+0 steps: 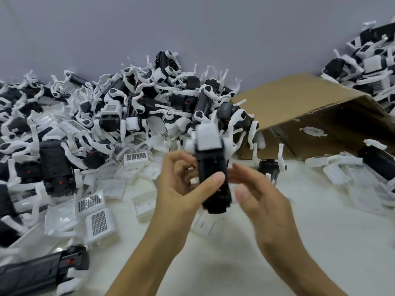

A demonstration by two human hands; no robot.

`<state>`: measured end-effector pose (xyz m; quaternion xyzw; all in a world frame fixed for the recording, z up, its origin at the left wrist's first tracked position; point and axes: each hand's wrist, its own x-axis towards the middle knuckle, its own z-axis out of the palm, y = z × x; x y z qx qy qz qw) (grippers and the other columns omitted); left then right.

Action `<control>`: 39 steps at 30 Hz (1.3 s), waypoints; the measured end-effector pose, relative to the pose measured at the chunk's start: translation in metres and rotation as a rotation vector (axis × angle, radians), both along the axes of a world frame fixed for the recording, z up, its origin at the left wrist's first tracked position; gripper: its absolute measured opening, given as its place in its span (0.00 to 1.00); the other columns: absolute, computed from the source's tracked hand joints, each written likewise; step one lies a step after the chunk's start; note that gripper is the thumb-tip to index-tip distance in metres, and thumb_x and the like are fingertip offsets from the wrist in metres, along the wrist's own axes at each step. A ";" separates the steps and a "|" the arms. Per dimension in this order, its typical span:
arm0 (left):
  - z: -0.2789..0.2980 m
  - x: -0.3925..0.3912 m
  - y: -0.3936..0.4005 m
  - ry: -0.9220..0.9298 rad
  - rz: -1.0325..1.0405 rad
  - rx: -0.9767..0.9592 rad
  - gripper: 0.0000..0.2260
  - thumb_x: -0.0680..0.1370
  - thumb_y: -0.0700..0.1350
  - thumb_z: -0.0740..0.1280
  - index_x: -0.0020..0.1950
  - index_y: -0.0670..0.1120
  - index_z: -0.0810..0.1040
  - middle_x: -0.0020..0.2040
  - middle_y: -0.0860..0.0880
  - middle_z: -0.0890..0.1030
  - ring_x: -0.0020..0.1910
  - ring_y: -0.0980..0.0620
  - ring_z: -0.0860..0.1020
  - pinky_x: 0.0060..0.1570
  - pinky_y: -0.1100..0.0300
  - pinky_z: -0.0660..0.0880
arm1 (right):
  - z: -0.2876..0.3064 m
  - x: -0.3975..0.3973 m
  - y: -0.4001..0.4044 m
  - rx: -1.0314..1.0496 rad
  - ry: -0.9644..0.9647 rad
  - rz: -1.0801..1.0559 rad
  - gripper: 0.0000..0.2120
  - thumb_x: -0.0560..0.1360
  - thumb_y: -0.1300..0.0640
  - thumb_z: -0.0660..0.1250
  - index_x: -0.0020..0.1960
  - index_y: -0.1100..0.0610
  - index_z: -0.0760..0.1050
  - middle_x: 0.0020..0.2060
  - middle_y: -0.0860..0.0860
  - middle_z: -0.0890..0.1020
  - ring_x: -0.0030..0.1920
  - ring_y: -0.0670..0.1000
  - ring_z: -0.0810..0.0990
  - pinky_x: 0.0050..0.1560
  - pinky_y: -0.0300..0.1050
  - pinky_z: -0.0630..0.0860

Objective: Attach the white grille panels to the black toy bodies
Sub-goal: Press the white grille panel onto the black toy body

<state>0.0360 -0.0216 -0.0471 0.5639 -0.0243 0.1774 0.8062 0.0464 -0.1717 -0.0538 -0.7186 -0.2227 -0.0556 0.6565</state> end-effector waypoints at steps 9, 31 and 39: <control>0.005 0.002 0.045 0.016 0.431 0.820 0.06 0.75 0.40 0.65 0.43 0.50 0.79 0.41 0.55 0.82 0.47 0.56 0.79 0.46 0.64 0.74 | -0.003 0.005 -0.003 0.081 0.105 -0.173 0.31 0.55 0.38 0.83 0.54 0.32 0.73 0.51 0.36 0.84 0.53 0.39 0.83 0.48 0.26 0.76; 0.023 -0.004 0.043 0.112 -0.139 -0.247 0.13 0.78 0.45 0.62 0.59 0.47 0.82 0.47 0.42 0.84 0.33 0.45 0.84 0.25 0.62 0.79 | -0.008 0.010 -0.001 0.292 0.120 -0.151 0.22 0.69 0.48 0.72 0.62 0.52 0.79 0.50 0.43 0.87 0.50 0.44 0.86 0.47 0.32 0.80; 0.003 -0.006 0.000 -0.024 -0.032 0.128 0.26 0.70 0.38 0.74 0.67 0.49 0.77 0.50 0.45 0.84 0.37 0.46 0.84 0.31 0.59 0.79 | -0.010 0.006 0.001 0.205 0.075 -0.156 0.16 0.70 0.48 0.74 0.57 0.43 0.81 0.51 0.40 0.87 0.51 0.45 0.86 0.51 0.38 0.82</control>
